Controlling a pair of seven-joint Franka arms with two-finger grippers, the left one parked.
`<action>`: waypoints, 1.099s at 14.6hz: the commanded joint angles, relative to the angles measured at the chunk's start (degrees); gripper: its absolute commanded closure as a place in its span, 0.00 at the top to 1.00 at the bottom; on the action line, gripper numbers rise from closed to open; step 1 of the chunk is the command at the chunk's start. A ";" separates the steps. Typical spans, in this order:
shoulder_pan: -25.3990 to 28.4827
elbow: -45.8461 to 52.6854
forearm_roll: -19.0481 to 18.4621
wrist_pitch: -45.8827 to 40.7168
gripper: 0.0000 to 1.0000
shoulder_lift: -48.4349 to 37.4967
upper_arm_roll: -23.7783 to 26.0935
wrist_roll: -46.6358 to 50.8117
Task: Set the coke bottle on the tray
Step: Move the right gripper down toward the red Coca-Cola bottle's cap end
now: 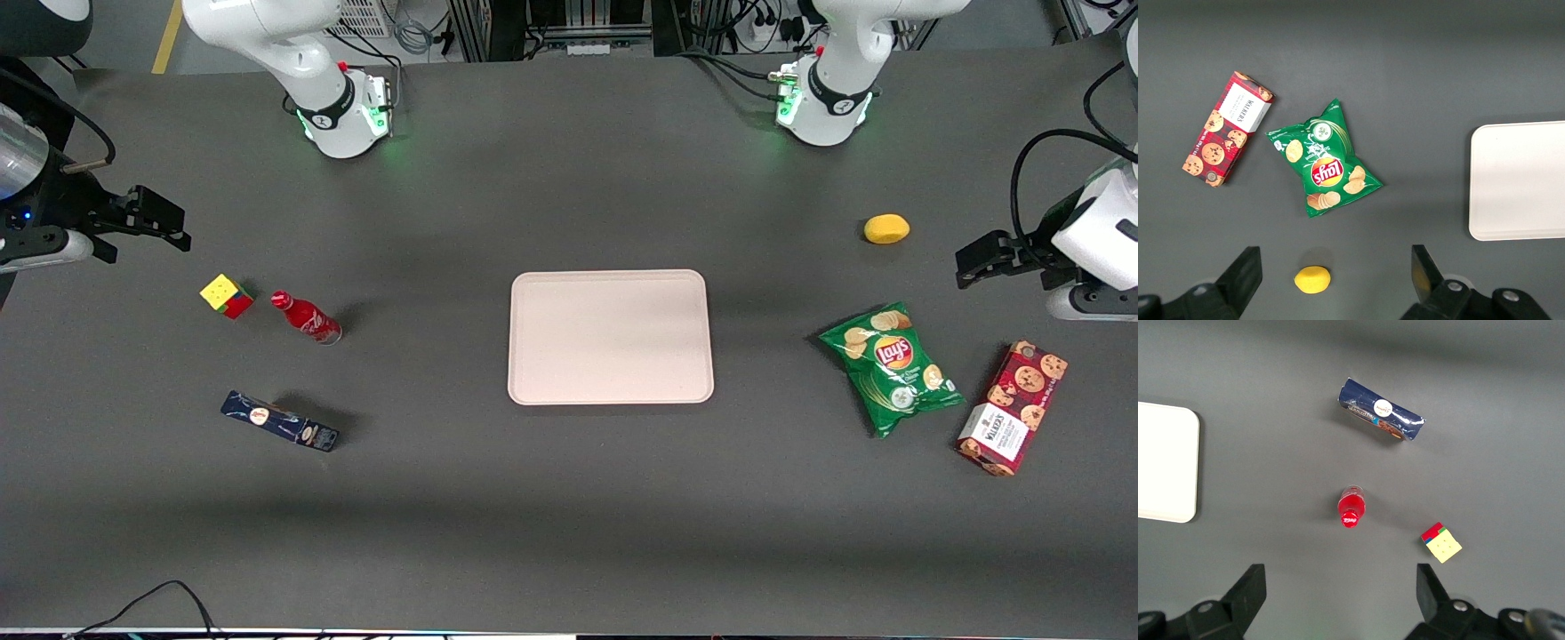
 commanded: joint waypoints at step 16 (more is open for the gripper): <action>0.41 -22.34 -0.98 13.43 1.00 -8.34 -0.24 3.48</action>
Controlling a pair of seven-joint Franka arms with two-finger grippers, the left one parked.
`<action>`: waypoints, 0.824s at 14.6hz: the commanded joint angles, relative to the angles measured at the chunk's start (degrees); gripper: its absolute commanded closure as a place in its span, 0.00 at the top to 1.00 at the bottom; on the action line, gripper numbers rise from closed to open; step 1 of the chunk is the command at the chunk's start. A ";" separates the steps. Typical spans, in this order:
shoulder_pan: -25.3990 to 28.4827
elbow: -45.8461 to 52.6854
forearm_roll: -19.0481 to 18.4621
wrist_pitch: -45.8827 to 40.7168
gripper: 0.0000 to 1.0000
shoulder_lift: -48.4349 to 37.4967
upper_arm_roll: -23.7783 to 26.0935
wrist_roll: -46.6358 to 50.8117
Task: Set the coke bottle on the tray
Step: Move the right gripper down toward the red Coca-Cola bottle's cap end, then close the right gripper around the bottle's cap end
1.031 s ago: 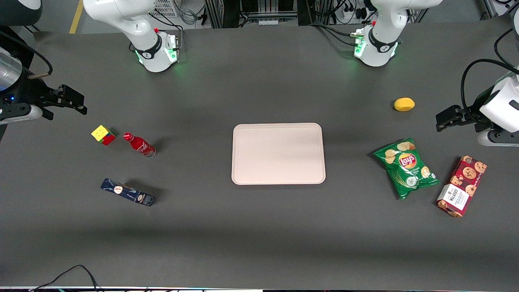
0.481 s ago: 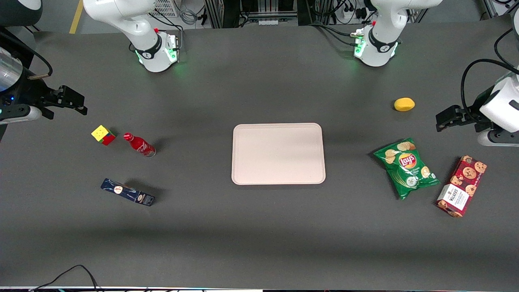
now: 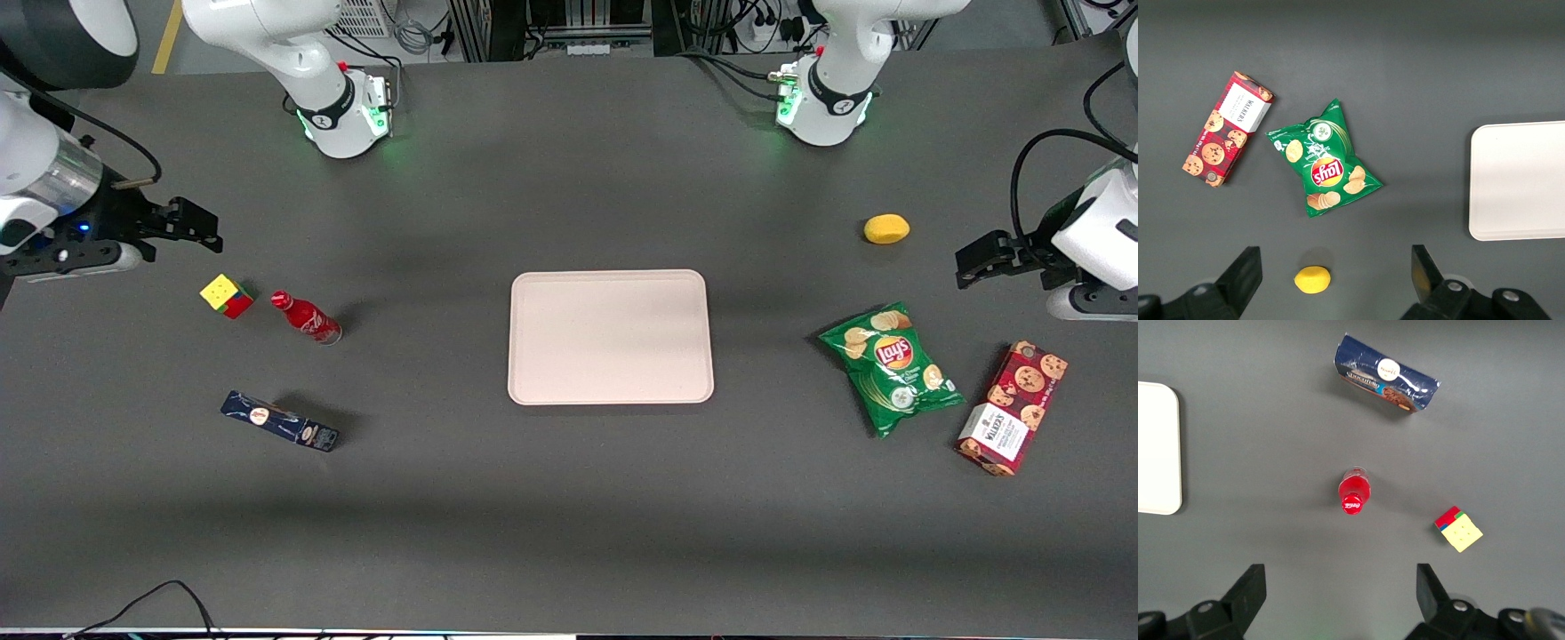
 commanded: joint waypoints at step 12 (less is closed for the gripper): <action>0.32 -21.18 -3.96 29.66 1.00 5.50 -0.07 1.58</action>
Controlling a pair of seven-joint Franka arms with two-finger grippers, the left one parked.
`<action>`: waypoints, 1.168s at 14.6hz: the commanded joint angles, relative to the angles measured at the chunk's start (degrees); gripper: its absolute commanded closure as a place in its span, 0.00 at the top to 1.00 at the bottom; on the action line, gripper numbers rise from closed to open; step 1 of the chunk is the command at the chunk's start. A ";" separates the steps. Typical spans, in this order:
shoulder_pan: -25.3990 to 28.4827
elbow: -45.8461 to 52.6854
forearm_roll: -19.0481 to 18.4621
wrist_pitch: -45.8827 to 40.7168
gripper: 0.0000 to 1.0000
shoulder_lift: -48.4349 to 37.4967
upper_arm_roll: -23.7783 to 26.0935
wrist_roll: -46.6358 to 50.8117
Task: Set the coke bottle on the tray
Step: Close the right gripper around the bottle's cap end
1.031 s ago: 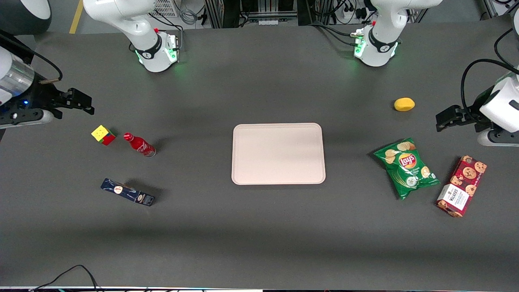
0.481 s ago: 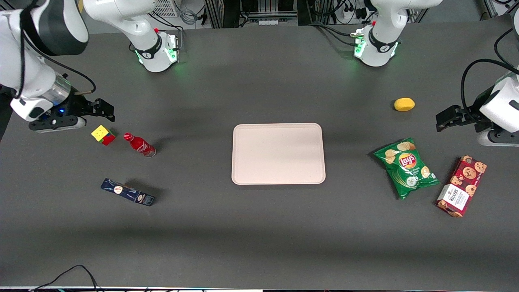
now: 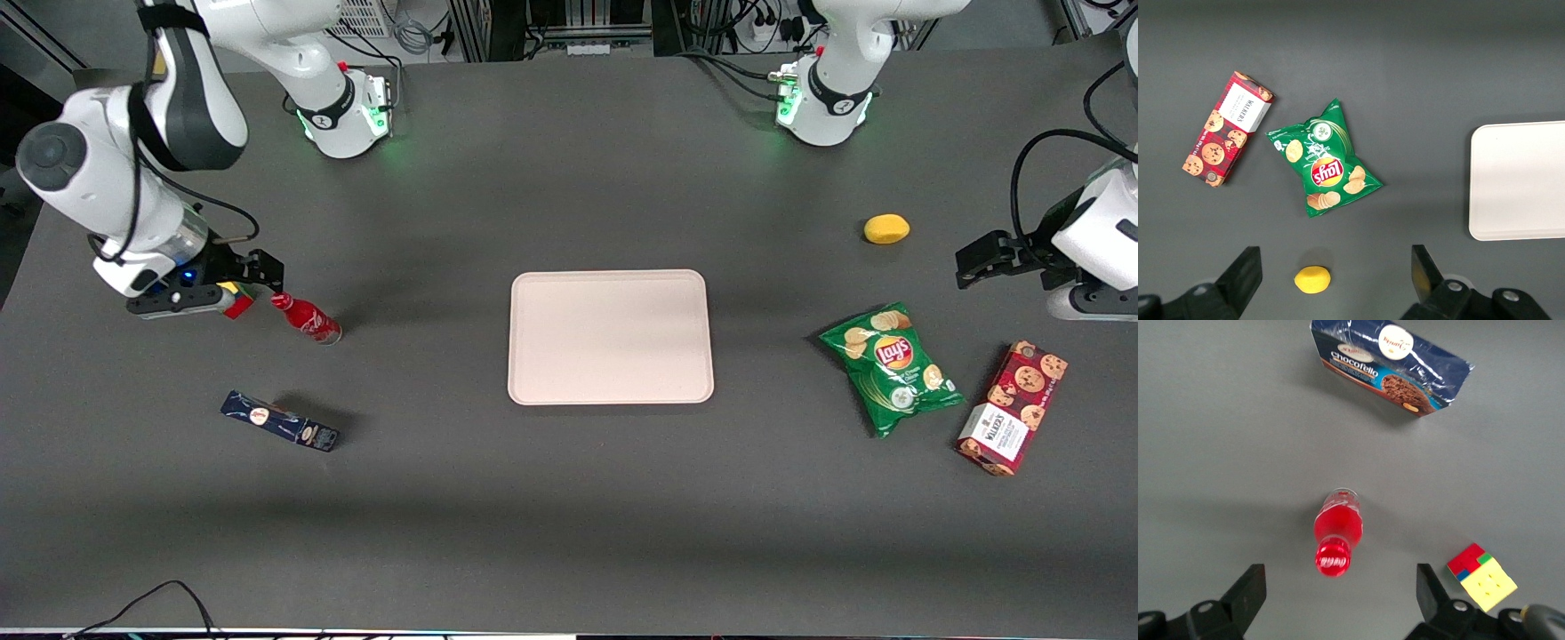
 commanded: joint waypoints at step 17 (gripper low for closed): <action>0.41 -5.36 -1.24 7.75 0.46 4.42 0.02 1.10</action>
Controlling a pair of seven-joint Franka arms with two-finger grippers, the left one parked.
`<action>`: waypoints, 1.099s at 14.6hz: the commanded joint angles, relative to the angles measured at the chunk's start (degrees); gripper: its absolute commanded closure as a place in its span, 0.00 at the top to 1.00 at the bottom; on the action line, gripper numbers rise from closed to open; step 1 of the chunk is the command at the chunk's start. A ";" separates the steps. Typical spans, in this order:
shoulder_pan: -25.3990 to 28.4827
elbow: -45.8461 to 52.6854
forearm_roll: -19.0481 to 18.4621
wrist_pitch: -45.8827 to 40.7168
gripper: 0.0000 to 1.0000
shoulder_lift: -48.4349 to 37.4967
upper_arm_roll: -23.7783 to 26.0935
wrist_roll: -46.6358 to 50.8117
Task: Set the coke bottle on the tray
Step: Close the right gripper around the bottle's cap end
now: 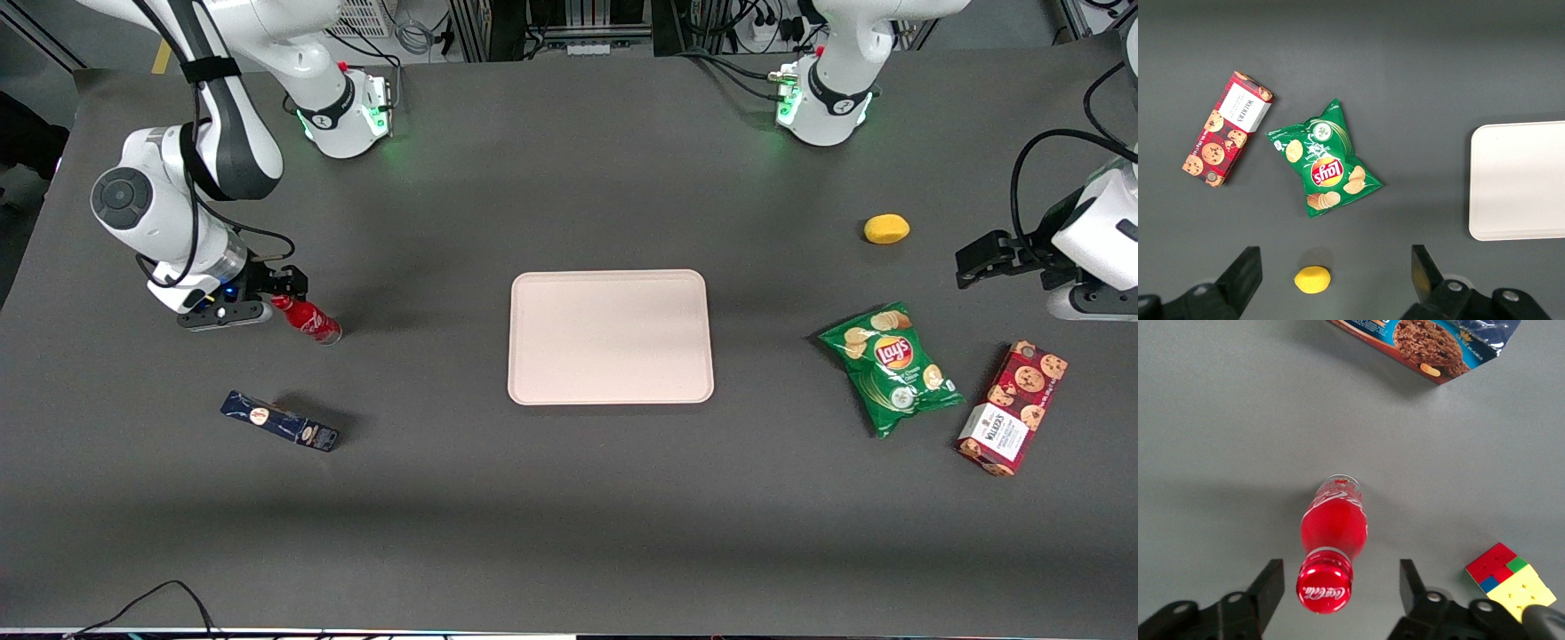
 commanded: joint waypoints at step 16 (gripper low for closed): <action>1.05 12.68 -0.59 -15.85 0.00 -5.17 2.35 1.71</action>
